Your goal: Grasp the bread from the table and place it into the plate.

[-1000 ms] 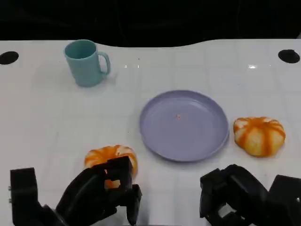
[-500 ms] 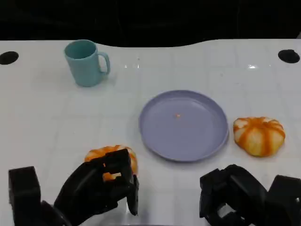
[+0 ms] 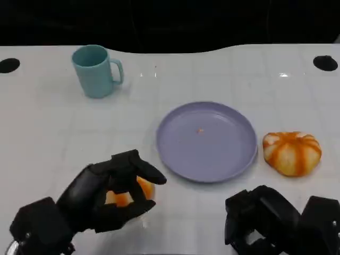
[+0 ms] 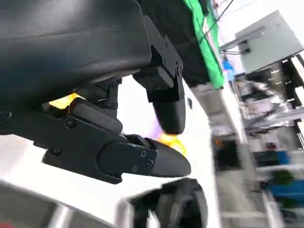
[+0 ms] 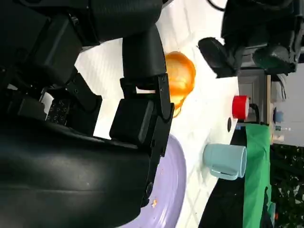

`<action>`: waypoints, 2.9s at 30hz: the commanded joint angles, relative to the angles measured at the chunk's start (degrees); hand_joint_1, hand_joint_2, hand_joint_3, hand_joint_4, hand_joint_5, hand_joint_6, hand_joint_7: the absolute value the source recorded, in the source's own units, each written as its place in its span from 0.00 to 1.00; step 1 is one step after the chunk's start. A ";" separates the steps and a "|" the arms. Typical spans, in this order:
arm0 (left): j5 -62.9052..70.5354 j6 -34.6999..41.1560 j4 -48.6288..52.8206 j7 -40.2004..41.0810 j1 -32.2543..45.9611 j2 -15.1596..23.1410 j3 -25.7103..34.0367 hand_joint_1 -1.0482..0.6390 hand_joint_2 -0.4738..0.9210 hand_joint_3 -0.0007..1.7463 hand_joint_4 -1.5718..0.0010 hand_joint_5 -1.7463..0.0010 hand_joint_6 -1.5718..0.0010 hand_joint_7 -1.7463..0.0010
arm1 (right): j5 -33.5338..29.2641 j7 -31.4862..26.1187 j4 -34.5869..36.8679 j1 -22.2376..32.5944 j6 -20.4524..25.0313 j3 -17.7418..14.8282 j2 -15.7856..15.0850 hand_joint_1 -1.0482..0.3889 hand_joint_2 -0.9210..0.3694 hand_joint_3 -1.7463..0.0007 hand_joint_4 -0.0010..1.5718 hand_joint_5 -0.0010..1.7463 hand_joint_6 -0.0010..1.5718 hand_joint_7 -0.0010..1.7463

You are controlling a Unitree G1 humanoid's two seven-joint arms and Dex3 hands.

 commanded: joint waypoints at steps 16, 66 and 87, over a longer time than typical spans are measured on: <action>50.61 18.36 -21.69 7.77 -1.84 10.85 -8.64 0.18 1.00 0.08 0.84 0.58 0.81 0.94 | -0.38 -0.33 -0.49 -0.46 0.27 -0.45 -0.65 0.00 0.65 0.26 0.99 0.71 1.00 0.57; 61.13 27.02 16.87 11.10 -22.71 6.11 -25.88 0.40 0.98 0.01 0.65 0.35 0.50 0.92 | 0.34 -0.08 -2.02 0.78 0.94 -0.31 -0.59 0.00 0.66 0.25 0.99 0.72 1.00 0.57; 54.55 10.61 42.56 56.31 -24.93 6.18 -28.01 0.47 0.75 0.66 0.47 0.00 0.59 0.04 | 1.07 0.50 -1.43 0.30 1.19 -0.72 -0.64 0.00 0.67 0.25 1.00 0.72 1.00 0.57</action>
